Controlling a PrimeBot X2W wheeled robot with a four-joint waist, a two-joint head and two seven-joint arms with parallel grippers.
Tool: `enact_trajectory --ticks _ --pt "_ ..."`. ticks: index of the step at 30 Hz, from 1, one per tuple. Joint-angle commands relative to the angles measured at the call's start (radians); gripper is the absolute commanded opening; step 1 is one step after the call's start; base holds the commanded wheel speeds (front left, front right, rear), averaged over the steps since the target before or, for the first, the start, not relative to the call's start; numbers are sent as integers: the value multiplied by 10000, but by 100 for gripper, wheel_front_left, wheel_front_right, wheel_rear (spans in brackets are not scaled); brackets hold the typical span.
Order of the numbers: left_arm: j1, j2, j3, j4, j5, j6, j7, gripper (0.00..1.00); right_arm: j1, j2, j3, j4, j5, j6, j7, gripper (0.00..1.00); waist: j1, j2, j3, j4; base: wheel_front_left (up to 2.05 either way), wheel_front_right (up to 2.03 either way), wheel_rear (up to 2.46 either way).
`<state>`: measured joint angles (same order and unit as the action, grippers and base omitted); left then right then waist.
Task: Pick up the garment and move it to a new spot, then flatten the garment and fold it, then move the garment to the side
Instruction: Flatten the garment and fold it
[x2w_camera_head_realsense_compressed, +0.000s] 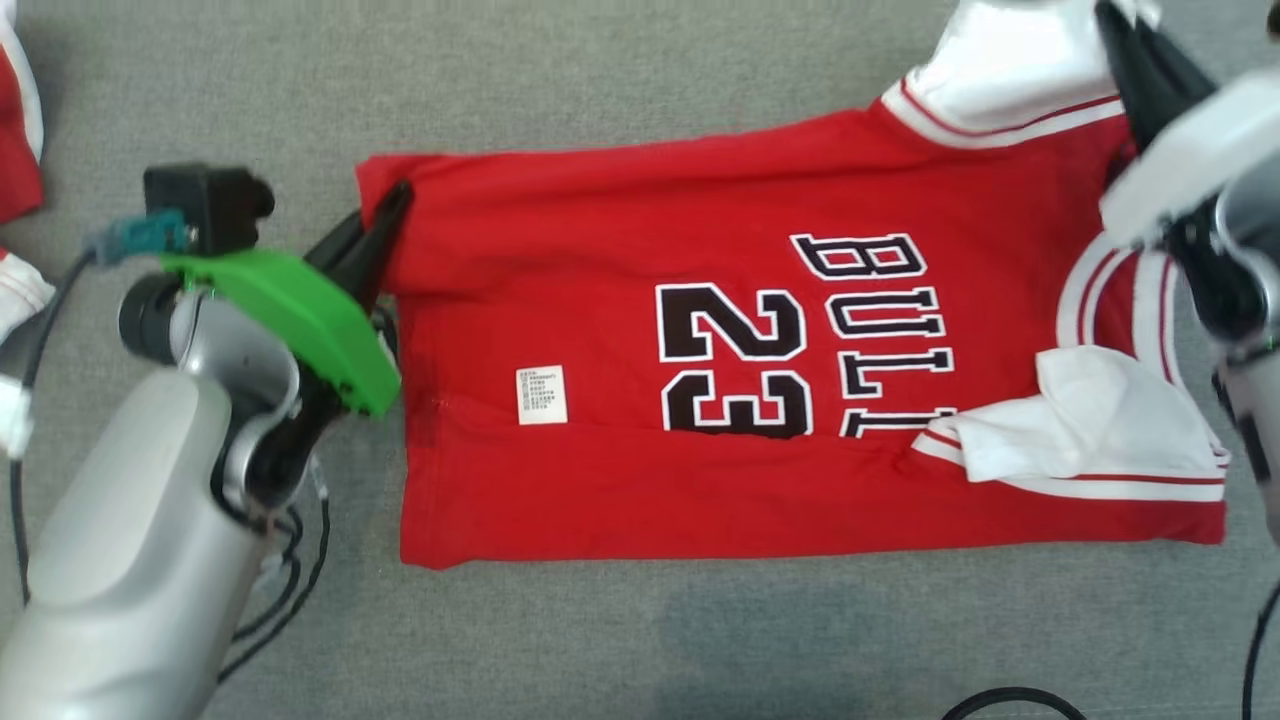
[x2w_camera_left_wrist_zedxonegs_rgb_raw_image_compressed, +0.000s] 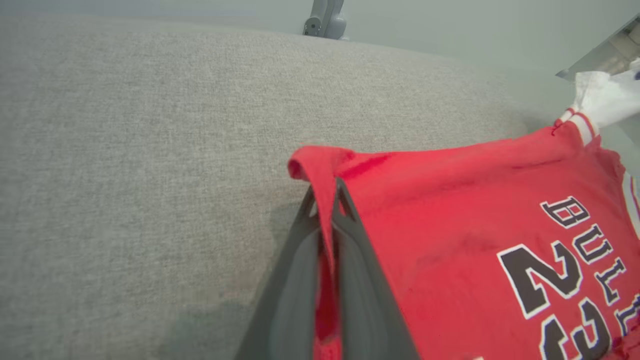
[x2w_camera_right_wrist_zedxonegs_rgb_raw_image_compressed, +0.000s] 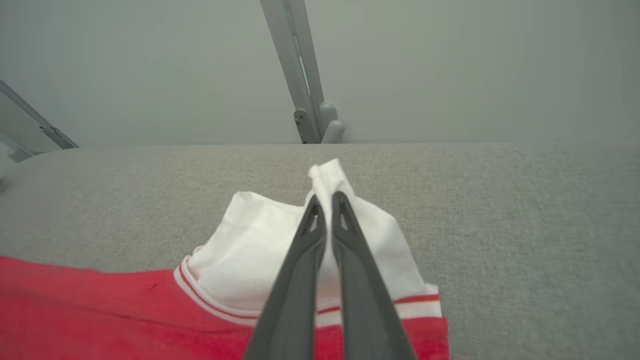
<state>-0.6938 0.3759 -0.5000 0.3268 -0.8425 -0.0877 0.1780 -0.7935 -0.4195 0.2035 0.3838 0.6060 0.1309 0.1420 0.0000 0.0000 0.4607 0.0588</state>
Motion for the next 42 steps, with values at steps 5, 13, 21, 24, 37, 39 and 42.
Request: enact_trajectory --ticks 5,13,21,24,37,39,42 --pt "2061 558 143 -1796 -92 630 -345 0 2603 -108 -795 -1619 486 -5 -370 0 0 0 -1089 -655 0 0 0" --pt "4196 542 260 -2818 -529 1481 -605 0 5558 1324 -1949 -3309 322 -3 -393 0 0 0 -1533 -863 0 0 0" --pt "4127 346 307 -2740 -423 1354 -1143 0 6499 2182 -2414 -4380 55 -2 -162 0 0 0 -1866 -814 0 0 0" --pt "4223 294 300 -2602 -461 1318 -1268 0 6889 2419 -2547 -4594 44 -3 59 0 0 0 -1945 -820 0 0 0" --pt "5041 461 -480 -1467 348 1085 -1805 100 7396 1684 -2038 -4191 -764 -2 648 100 0 0 -2499 -687 0 0 0" --pt "5280 521 -703 -1345 720 1146 -2039 100 7457 1492 -2193 -4523 -901 -2 778 100 0 0 -2630 -642 0 0 0" --pt "5797 566 -642 -1194 1200 1685 -2879 100 7215 1695 -2427 -5169 -1102 -2 827 100 0 0 -2860 -648 0 0 0"
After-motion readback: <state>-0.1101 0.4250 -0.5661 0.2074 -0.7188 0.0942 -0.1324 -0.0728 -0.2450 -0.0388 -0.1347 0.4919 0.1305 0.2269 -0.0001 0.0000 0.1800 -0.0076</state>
